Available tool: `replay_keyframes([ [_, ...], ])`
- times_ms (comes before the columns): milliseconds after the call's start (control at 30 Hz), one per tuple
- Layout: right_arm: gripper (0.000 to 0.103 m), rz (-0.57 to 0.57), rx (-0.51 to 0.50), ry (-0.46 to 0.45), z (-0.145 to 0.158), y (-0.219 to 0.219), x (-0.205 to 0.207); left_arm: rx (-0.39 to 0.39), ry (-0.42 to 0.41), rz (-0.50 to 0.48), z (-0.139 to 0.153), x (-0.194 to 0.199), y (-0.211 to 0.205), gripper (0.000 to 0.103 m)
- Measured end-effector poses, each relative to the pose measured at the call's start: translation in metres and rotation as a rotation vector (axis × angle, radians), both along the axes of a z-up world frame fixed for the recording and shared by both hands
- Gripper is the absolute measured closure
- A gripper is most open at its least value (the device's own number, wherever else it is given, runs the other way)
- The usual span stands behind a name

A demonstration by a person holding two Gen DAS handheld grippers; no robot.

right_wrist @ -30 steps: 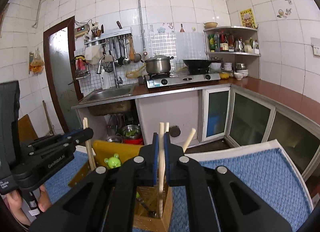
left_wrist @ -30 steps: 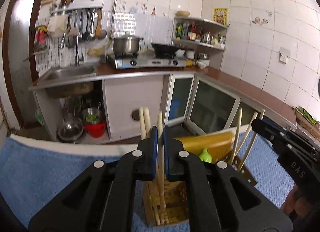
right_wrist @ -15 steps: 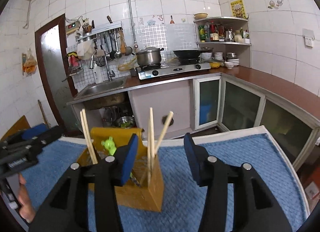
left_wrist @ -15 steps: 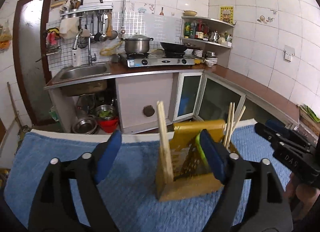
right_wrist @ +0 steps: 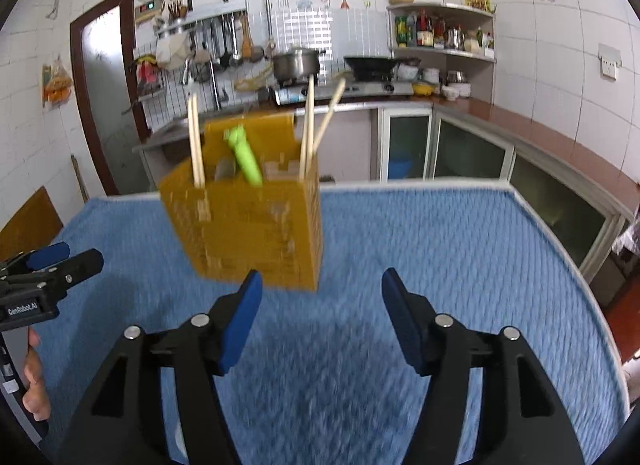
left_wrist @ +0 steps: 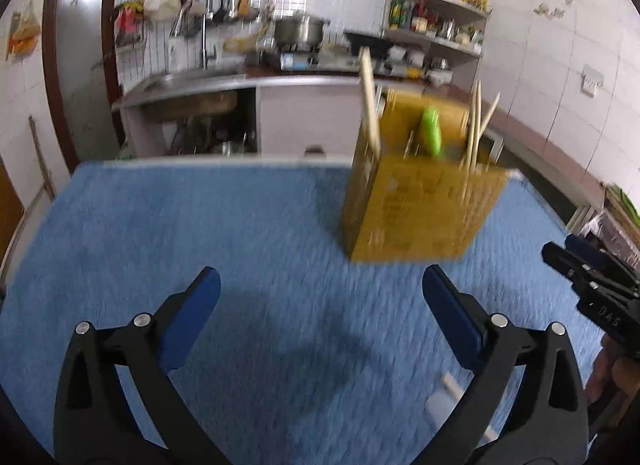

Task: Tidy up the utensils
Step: 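Grasp the last wooden chopstick with right tool while left tool moves toward the white spoon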

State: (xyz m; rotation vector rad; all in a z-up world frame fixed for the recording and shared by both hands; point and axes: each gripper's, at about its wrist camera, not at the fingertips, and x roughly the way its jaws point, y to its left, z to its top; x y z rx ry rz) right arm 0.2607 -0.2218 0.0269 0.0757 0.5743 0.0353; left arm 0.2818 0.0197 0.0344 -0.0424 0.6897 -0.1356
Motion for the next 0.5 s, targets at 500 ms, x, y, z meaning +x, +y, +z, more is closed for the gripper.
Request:
replay_keyframes([
  [500, 0.042, 0.086, -0.006, 0.158, -0.065, 0.028, -0.035, -0.008, 0.129, -0.006, -0.052, -0.045, 0.011, 0.005],
])
